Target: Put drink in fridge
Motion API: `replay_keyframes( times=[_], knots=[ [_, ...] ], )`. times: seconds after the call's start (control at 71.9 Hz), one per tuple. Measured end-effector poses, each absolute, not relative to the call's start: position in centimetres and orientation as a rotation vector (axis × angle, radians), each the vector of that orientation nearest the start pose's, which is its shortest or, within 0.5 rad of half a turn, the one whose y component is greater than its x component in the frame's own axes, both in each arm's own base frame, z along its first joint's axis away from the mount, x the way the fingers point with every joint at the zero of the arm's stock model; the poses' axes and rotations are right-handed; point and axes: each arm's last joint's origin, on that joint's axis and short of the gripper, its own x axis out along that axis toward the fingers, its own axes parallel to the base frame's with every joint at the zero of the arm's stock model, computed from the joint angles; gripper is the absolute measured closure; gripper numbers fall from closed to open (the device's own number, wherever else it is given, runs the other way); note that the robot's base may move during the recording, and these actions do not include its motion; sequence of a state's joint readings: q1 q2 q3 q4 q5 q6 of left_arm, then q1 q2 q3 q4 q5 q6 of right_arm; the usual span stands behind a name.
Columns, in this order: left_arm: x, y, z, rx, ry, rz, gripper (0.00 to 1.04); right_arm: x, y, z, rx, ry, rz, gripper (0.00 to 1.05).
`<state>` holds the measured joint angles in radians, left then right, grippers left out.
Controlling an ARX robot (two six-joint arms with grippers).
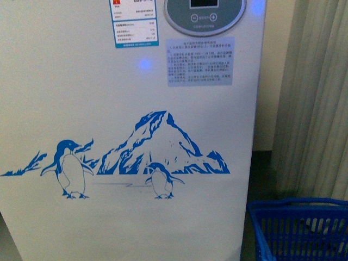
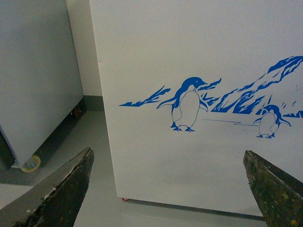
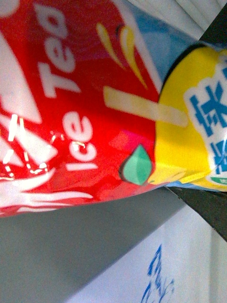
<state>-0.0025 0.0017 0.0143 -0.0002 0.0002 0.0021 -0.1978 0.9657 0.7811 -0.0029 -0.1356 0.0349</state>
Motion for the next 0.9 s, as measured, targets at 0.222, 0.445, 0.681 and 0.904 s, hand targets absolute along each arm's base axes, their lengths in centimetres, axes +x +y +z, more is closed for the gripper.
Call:
replay_keyframes(
  times=[0.222,0.445,0.681,0.904],
  knots=[
    [9.7,0.0,16.8,0.002,-0.012,-0.003,0.08,15.5,-1.8,34.7,0.042,0.029,-0.077,0.65],
    [9.7,0.0,16.8,0.002,-0.012,-0.003,0.08,10.7,-0.3,35.7,0.038,-0.088,-0.036,0.65],
    [9.7,0.0,16.8,0.002,-0.012,-0.003,0.08,9.8,-0.1,35.5,0.036,-0.137,-0.043,0.65],
    [9.7,0.0,16.8,0.002,-0.012,-0.003,0.08,10.3,-0.1,34.6,0.036,-0.103,-0.045,0.65]
  ],
)
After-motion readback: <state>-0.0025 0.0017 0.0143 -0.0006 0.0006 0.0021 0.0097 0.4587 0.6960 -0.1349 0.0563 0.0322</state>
